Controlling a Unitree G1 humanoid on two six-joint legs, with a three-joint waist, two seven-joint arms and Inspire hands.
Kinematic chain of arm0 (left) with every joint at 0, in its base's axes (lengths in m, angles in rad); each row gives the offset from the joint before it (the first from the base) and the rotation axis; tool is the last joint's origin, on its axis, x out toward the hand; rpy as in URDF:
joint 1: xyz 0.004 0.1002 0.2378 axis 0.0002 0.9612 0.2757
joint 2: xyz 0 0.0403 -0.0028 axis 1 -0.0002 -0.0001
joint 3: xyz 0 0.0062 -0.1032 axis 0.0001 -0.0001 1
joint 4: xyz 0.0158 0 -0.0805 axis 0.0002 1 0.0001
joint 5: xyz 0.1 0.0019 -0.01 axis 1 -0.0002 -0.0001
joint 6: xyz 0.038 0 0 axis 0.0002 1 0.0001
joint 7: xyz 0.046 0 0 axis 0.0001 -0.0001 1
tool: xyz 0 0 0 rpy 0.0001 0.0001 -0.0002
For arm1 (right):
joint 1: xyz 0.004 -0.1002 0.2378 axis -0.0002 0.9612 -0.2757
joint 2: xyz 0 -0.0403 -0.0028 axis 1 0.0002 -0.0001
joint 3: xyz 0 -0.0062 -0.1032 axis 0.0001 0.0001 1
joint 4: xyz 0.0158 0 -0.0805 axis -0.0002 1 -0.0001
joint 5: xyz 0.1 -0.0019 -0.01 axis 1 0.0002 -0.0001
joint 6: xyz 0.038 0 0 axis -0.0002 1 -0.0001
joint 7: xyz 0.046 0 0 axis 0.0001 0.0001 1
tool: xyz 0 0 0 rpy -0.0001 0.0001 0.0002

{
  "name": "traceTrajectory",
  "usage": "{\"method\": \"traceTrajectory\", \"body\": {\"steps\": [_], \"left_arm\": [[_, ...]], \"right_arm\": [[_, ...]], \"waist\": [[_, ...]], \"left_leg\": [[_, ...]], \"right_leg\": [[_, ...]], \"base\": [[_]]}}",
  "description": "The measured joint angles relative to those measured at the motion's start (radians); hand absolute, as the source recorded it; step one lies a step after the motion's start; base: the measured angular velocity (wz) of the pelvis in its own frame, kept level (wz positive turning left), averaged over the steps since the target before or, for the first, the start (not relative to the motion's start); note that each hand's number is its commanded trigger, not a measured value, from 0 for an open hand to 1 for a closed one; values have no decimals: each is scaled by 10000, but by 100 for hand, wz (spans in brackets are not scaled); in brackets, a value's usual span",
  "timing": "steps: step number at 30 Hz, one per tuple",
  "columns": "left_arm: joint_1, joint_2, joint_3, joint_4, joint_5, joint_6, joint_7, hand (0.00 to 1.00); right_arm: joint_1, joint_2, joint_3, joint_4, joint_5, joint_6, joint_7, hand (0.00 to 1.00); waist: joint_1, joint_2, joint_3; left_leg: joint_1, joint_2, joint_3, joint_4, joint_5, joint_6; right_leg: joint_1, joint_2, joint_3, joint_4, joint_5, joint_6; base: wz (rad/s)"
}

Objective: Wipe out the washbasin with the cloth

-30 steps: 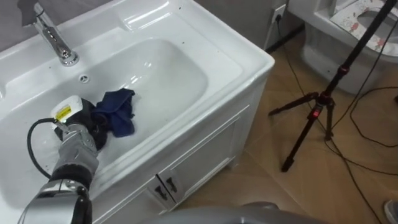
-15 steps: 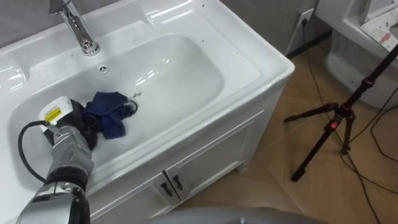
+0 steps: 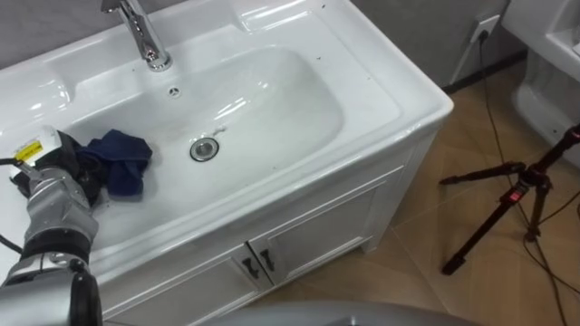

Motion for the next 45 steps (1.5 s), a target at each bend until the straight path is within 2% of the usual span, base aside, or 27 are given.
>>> {"method": "traceTrajectory", "body": {"steps": [4,8,12,14,19,20,21,24,27,31,34,35,36,40,42,44,45], "left_arm": [[107,0,0,-191,6,-1,-1,100],[531,-1,2,-801,20,-3,-4,100],[530,-4,-116,-965,20,-3,-13,100],[537,-6,-197,-1095,19,-4,-27,100],[808,-12,-827,-1561,11,39,-25,100],[805,-30,-952,-1585,25,44,-22,100],[800,-36,-1003,-1580,32,50,-18,100],[679,-228,-1380,-1346,3,62,49,100],[123,-326,-1822,-811,-199,71,73,100],[-980,-382,-1860,448,-900,83,76,100],[-1746,-379,-1862,1147,-1450,143,78,100],[-2266,-366,-1882,1560,-1663,154,82,100],[-2492,-334,-1951,1749,-1834,162,92,100],[-3647,-241,-2637,2719,-2050,220,309,100],[-3935,-240,-2644,2858,-2052,241,467,100],[-4199,-252,-2670,2893,-2048,312,694,100],[-4243,-253,-2699,2925,-2046,321,762,100]], "right_arm": [[-4,15,88,24,145,-52,-252,0],[29,11,202,22,93,-192,-392,0],[-25,10,471,18,96,-450,-395,0],[-78,7,504,40,89,-604,-390,0],[-73,-7,812,73,197,-730,-390,0],[-66,-10,898,135,235,-765,-385,0],[-43,-11,987,231,244,-818,-384,0],[-96,-12,1641,288,346,-936,-308,0],[-208,-13,1876,336,335,-938,-118,0],[-672,-63,2138,984,415,-1076,220,0],[-782,-121,2546,1092,656,-1125,437,0],[-874,-123,2750,1125,670,-1155,541,0],[-864,-126,2839,1182,680,-1168,578,0],[-1086,-138,3271,1466,845,-1247,645,0],[-1195,-138,3418,1467,1044,-1314,633,0],[-1346,-135,3586,1501,1301,-1385,643,0],[-1380,-135,3630,1507,1361,-1387,641,0]], "waist": [[33,3,-35],[282,46,-7],[253,14,15],[251,6,70],[133,-53,121],[42,-128,193],[-40,-146,218],[-38,-137,224],[-129,-150,205],[-268,-207,192],[-298,-269,200],[-303,-313,219],[-316,-333,231],[-413,-590,379],[-524,-611,364],[-637,-653,376],[-651,-663,382]], "left_leg": [[-4,1,-309,-11,15,-26],[-27,6,-723,-22,15,-27],[-96,-6,-952,-21,16,-28],[-94,-14,-979,-20,21,-38],[-100,-68,-1128,-11,27,-48],[-101,-100,-1219,-7,33,-56],[-94,-111,-1250,-9,34,-58],[-138,-158,-1200,17,35,-56],[-444,-175,-938,47,95,-39],[-819,-191,-892,36,203,-28],[-1167,-159,-659,45,276,-35],[-1340,-160,-646,41,324,-38],[-1412,-160,-640,37,352,-36],[-1740,-146,-401,5,475,-48],[-1989,-147,-314,33,533,-27],[-2296,-147,127,31,661,18],[-2354,-147,176,38,667,26]], "right_leg": [[-1,2,-288,-11,-41,-68],[65,-5,-639,-28,-70,-114],[72,-33,-944,-82,-77,-125],[147,-48,-1031,-155,-77,-126],[243,-122,-1275,-170,-135,-123],[298,-158,-1442,-182,-151,-113],[329,-177,-1496,-188,-168,-102],[285,-236,-1558,-174,-214,-68],[-27,-315,-1701,-101,-232,-34],[-544,-349,-1695,132,-199,-22],[-958,-337,-1574,283,-174,-54],[-1166,-347,-1577,382,-169,-63],[-1247,-351,-1584,400,-153,-69],[-1614,-352,-1521,511,-113,-91],[-1888,-365,-1511,549,-82,-91],[-2273,-414,-1513,652,-40,-81],[-2342,-422,-1513,697,-41,-81]], "base": [[5],[-11],[11],[12],[19],[34],[31],[14],[15],[-3],[-11],[0],[0],[-1],[2],[5],[0]]}}
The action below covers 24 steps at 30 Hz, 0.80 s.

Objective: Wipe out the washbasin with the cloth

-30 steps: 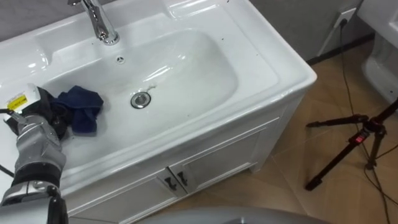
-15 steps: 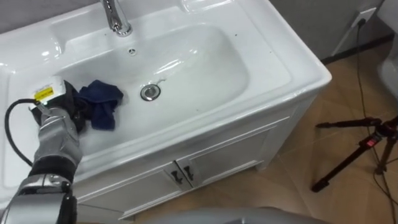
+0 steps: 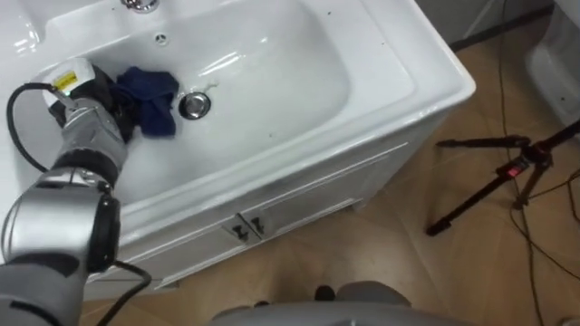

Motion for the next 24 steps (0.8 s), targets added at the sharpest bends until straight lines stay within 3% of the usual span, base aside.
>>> {"method": "traceTrajectory", "body": {"steps": [3,10,18,21,24], "left_arm": [[-250,-3,-144,347,-170,43,412,100],[-612,-32,-388,1020,-834,321,1234,100],[-759,-97,-519,1121,-1159,677,1711,100],[-931,-230,-521,1123,-1553,702,1784,100],[-1121,-547,-567,1122,-1933,700,1947,100]], "right_arm": [[-49,17,107,-6,350,-14,1,0],[-284,19,363,-1,901,43,13,0],[-380,19,377,235,913,154,3,0],[-386,35,433,340,971,323,106,0],[-512,94,626,346,981,432,245,0]], "waist": [[-168,-99,61],[-412,-132,88],[-712,-235,162],[-761,-306,207],[-889,-416,274]], "left_leg": [[-219,2,137,50,61,34],[-603,147,1046,201,155,121],[-836,144,1266,292,212,148],[-895,149,1448,301,236,171],[-892,148,1542,334,252,196]], "right_leg": [[-228,-29,-13,31,8,8],[-848,-59,195,361,27,29],[-1360,-53,498,768,-5,31],[-1511,-53,609,899,1,39],[-1525,-66,640,956,17,51]], "base": [[5],[-6],[-11],[-13],[0]]}}
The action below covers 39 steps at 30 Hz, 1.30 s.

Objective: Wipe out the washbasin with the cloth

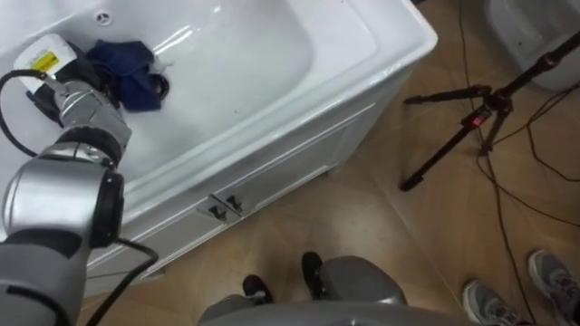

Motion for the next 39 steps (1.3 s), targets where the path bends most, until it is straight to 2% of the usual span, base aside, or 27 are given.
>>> {"method": "traceTrajectory", "body": {"steps": [5,6,10,13,16,21,25,27,30,32,39], "left_arm": [[-186,-596,-347,-29,-16,-212,-28,100],[-207,-624,-365,-30,-53,-241,-42,100],[-422,-743,-630,-39,-661,-268,-77,100],[-707,-859,-934,-44,-1192,-269,-78,100],[-985,-1012,-941,-44,-1577,-278,-85,100],[-1155,-978,-1034,-70,-2269,-285,-81,100],[-1184,-968,-1231,-136,-2336,-498,-59,100],[-1198,-977,-1231,-139,-2341,-570,-5,100],[-1235,-1116,-1232,-139,-2344,-632,117,100],[-1332,-1176,-1231,-139,-2346,-797,182,100],[-1333,-1163,-1229,-139,-2732,-1125,204,100]], "right_arm": [[-490,26,116,-15,-199,-127,117,0],[-528,25,117,-14,-200,-127,122,0],[-588,75,147,-5,-198,-101,327,0],[-598,81,136,-7,-199,-91,318,0],[-539,79,148,-3,-191,-94,290,0],[-334,42,147,24,-255,-113,285,0],[-168,-20,150,3,-890,-217,265,0],[-170,-61,151,2,-1212,-282,249,0],[-157,-129,148,-15,-1563,-357,234,0],[-154,-139,153,-20,-1761,-364,155,0],[-141,-157,392,-22,-1784,-442,90,0]], "waist": [[-268,-2,-8],[-282,-12,-2],[-525,90,-61],[-761,98,-63],[-826,126,-66],[-1033,179,-79],[-1050,240,-77],[-1246,299,-65],[-1378,396,-57],[-1393,463,-17],[-1450,441,-4]], "left_leg": [[-42,-2,356,40,4,13],[-39,-5,353,40,4,13],[7,-11,351,43,7,17],[-16,-12,420,38,6,18],[-12,-14,589,32,6,18],[-94,-13,557,41,6,18],[-295,-11,519,162,16,45],[-390,-16,496,243,13,50],[-385,15,504,346,-82,194],[-381,-36,512,339,-119,248],[-392,-62,522,326,-129,267]], "right_leg": [[-168,-25,187,135,8,70],[-181,-24,218,143,9,73],[-168,-9,268,155,13,72],[-225,-5,312,200,12,71],[-312,6,435,286,13,71],[-327,-2,426,304,21,75],[-415,-37,372,279,87,114],[-434,-101,216,304,84,123],[-417,-97,197,328,73,141],[-480,-161,196,528,16,176],[-558,-180,223,669,-27,188]], "base": [[-9],[-9],[-3],[-5],[-12],[1],[6],[20],[2],[0],[0]]}}
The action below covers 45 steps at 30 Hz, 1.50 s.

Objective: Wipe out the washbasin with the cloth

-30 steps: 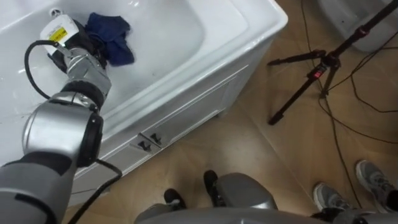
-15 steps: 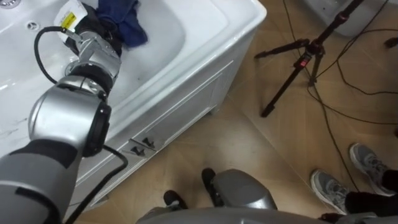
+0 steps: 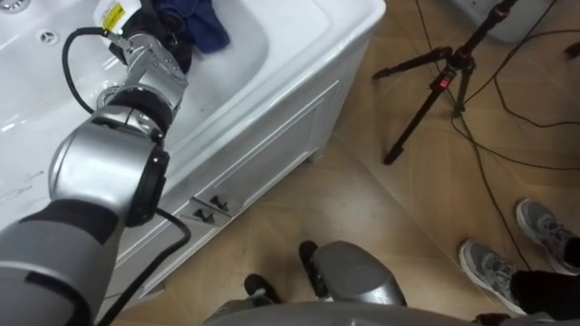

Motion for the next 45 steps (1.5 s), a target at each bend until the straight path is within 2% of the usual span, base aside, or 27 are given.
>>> {"method": "traceTrajectory", "body": {"steps": [6,7,9,11,12,14,16,17,20,21,22,23,24,26,28,32,33,35,37,39,42,45], "left_arm": [[1,58,-18,4,-592,-116,85,100],[7,63,-16,54,-798,-176,105,100],[20,76,-6,105,-801,-361,87,100],[291,135,112,84,-776,-724,46,100],[447,174,145,56,-775,-847,46,100],[908,322,640,27,-736,-1238,-129,100],[1354,375,901,20,-734,-1475,-150,100],[1691,444,1000,20,-775,-1579,-166,100],[2427,771,1514,27,-767,-1651,-390,100],[2648,824,1618,56,-759,-1655,-392,100],[3013,973,1786,88,-757,-1677,-525,100],[3335,1073,2065,59,-752,-1827,-648,100],[3437,1091,2121,56,-743,-1859,-710,100],[3779,1148,2389,74,-742,-1895,-778,100],[4015,1243,2772,56,-495,-1901,-766,100],[4442,1754,3151,-77,239,-1898,-778,100],[4449,1812,3157,-60,379,-1883,-781,100],[4586,1991,3148,-231,1344,-1888,-776,100],[4627,1996,3151,-293,1699,-1887,-774,100],[4677,1996,3164,-380,1993,-1884,-773,100],[4860,2004,3340,-546,2616,-1895,-753,100],[5538,2063,3484,-1372,2843,-1906,-755,100]], "right_arm": [[17,-29,37,0,26,5,-124,0],[29,-62,38,-1,56,17,-120,0],[80,-95,59,-26,89,59,-117,0],[129,-103,2,-72,95,135,-122,0],[138,-112,2,-78,89,135,-122,0],[373,-116,-90,-321,107,133,-159,0],[550,-74,-96,-375,110,135,-203,0],[678,-79,-100,-396,107,134,-227,0],[948,-60,-394,-445,105,133,-437,0],[982,-45,-513,-451,105,133,-504,0],[1067,-24,-819,-461,110,129,-604,0],[1101,-17,-979,-475,106,119,-621,0],[1135,-14,-1051,-475,119,116,-650,0],[1226,32,-1211,-563,149,118,-836,0],[1240,29,-1536,-664,167,95,-945,0],[1380,3,-2284,-759,462,22,-1149,0],[1393,-8,-2350,-738,536,21,-1162,0],[1390,-117,-2573,-718,660,22,-1166,0],[1363,-244,-2756,-730,734,22,-1226,0],[1391,-285,-2840,-719,808,30,-1276,0],[1372,-299,-2942,-715,862,34,-1330,0],[1362,-315,-3208,-723,861,15,-1557,0]], "waist": [[17,-8,3],[68,-44,25],[155,-63,37],[279,-227,100],[292,-263,81],[652,-307,25],[790,-310,0],[946,-322,-74],[1410,-248,-269],[1474,-299,-237],[1649,-280,-307],[1800,-150,-396],[1919,-179,-396],[2345,-92,-459],[2579,-35,-490],[2860,139,-610],[2942,141,-608],[3080,206,-621],[3142,258,-630],[3158,356,-682],[3275,388,-690],[3359,516,-683]], "left_leg": [[25,-39,16,-99,7,7],[77,-49,70,-141,8,9],[77,-58,82,-141,7,12],[217,-54,184,-226,12,6],[277,-51,260,-263,12,3],[421,-5,363,-303,-27,-41],[579,24,388,-312,-40,-68],[623,42,419,-311,-59,-98],[837,105,505,-313,-100,-170],[904,112,526,-319,-99,-177],[959,136,542,-325,-96,-194],[1010,148,509,-320,-94,-205],[1042,153,487,-343,-91,-212],[1211,146,371,-373,-77,-236],[1267,138,276,-382,-62,-260],[1354,186,-22,-345,-34,-303],[1389,189,-51,-334,-33,-305],[1451,198,-240,-348,-10,-340],[1463,206,-265,-352,8,-364],[1492,217,-313,-366,34,-403],[1664,264,-600,-473,84,-478],[1782,270,-857,-491,94,-493]], "right_leg": [[-17,-18,13,-28,0,8],[-12,-23,45,-9,-5,16],[-20,-29,62,11,-9,21],[51,-10,116,8,-15,18],[80,-4,136,13,-23,4],[168,60,226,-30,-28,-31],[323,94,227,-76,-23,-53],[350,118,260,-59,-46,-72],[521,180,299,-58,-104,-144],[601,177,273,-74,-119,-155],[680,193,258,-111,-134,-177],[758,193,212,-154,-150,-193],[794,207,218,-199,-155,-192],[959,218,211,-241,-180,-213],[1078,204,149,-246,-206,-223],[1411,195,-219,-591,-159,-257],[1480,194,-250,-604,-158,-261],[1647,201,-381,-781,-157,-251],[1780,213,-456,-891,-128,-252],[1976,262,-591,-1167,14,-347],[2451,382,-672,-1717,191,-438],[2631,432,-700,-1839,222,-510]], "base": [[-1],[-10],[-7],[-10],[-26],[-26],[-5],[-6],[-10],[5],[8],[4],[3],[0],[9],[25],[21],[13],[9],[13],[6],[-2]]}}
